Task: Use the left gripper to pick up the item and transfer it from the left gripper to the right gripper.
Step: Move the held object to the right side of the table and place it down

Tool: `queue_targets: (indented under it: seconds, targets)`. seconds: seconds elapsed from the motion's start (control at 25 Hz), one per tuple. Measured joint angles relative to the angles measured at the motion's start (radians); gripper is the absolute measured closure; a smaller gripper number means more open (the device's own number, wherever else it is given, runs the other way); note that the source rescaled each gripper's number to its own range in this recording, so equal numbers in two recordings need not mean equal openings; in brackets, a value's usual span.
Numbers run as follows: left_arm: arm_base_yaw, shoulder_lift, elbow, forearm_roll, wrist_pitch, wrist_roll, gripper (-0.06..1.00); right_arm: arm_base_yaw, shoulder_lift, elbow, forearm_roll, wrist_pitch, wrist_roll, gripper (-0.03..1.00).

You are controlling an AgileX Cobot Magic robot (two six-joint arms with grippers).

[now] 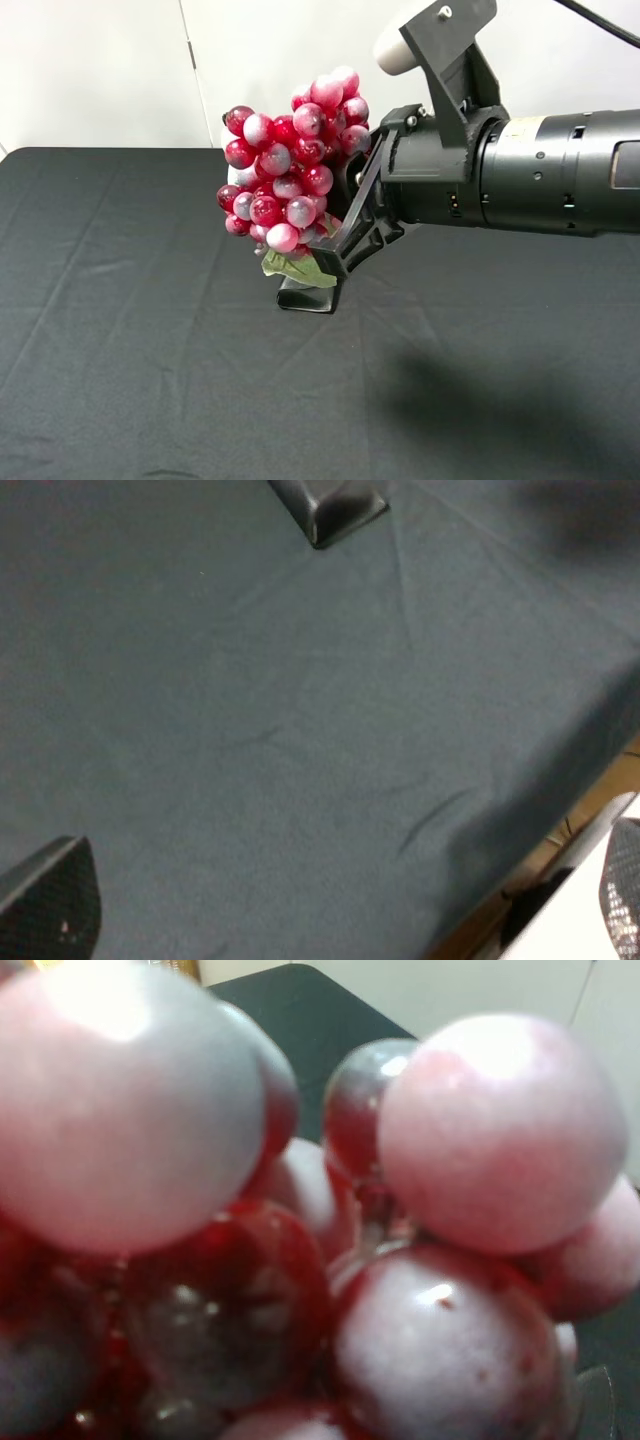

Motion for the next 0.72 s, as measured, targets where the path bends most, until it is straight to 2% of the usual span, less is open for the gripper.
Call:
queue_targets:
  seconds: [0.28, 0.48, 0.56, 0.72]
  targets:
    - [0.0, 0.0, 0.012, 0.01, -0.026, -0.004, -0.05, 0.0, 0.0, 0.0, 0.0, 0.0, 0.0, 0.96]
    - [0.012, 0.0, 0.012, 0.011, -0.028, -0.003, -0.05, 0.0, 0.0, 0.0, 0.0, 0.0, 0.045, 0.96]
    - [0.047, 0.0, 0.012, 0.011, -0.028, 0.007, -0.05, 0.0, 0.0, 0.0, 0.0, 0.006, 0.061, 0.96]
    - [0.183, 0.0, 0.012, 0.011, -0.028, 0.015, -0.05, 0.0, 0.0, 0.0, 0.0, 0.056, 0.086, 0.96]
